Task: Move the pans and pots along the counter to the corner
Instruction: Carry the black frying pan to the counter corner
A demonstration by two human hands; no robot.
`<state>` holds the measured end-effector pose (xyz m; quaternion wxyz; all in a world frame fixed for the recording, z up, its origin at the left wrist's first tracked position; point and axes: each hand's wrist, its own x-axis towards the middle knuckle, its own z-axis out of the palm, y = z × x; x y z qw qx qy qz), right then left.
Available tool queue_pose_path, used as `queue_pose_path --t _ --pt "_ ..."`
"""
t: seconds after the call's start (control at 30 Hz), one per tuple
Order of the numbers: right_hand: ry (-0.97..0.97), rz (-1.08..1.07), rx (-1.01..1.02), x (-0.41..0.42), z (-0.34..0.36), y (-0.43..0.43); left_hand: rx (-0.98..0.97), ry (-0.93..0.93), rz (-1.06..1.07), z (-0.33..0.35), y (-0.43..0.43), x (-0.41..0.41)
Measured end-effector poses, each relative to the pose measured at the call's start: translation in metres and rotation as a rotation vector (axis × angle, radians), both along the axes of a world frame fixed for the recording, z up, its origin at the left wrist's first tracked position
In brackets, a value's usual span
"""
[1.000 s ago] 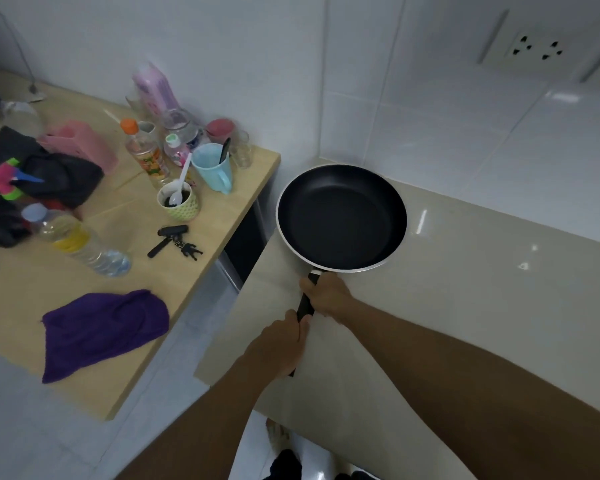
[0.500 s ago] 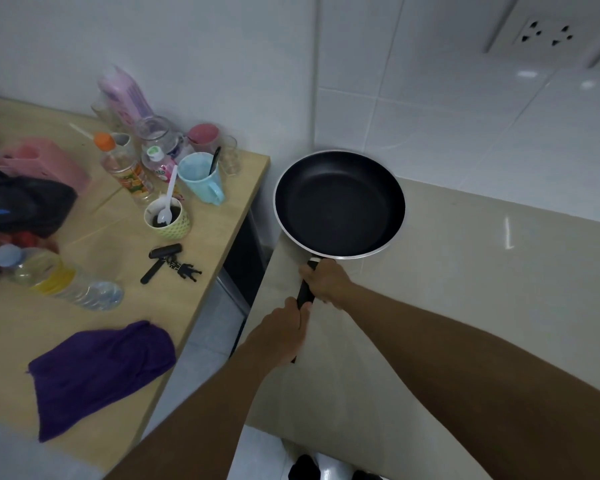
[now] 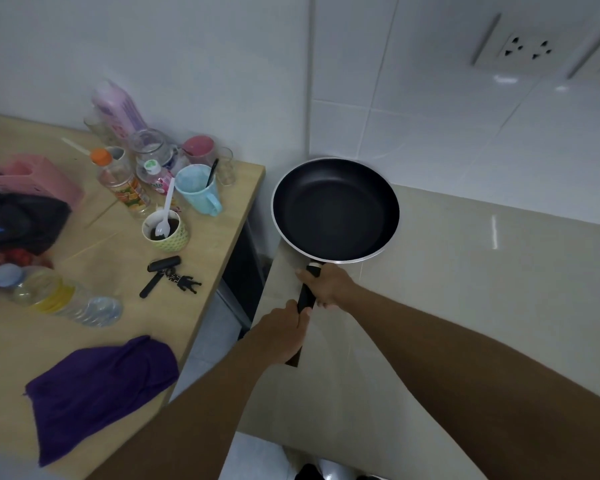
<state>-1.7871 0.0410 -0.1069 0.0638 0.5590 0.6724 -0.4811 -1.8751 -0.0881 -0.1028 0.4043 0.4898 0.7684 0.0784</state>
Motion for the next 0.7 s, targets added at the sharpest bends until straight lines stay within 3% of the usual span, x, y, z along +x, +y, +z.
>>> queue_pose_path --t 0.1,0.2,0.37,0.7 --pt "-0.015 0.036 -0.018 0.014 0.008 -0.001 0.027 0.109 -0.102 0.019 0.011 -0.012" --pt "-0.066 0.083 0.128 0.043 0.023 -0.003 0.124 0.126 -0.140 0.042 0.025 -0.024" --pt "0.045 -0.026 0.308 0.101 0.055 -0.007 0.220 0.253 -0.304 0.072 0.068 -0.027" --pt "-0.089 -0.220 0.512 0.262 0.125 -0.014 0.343 0.249 -0.679 0.149 0.134 0.120"
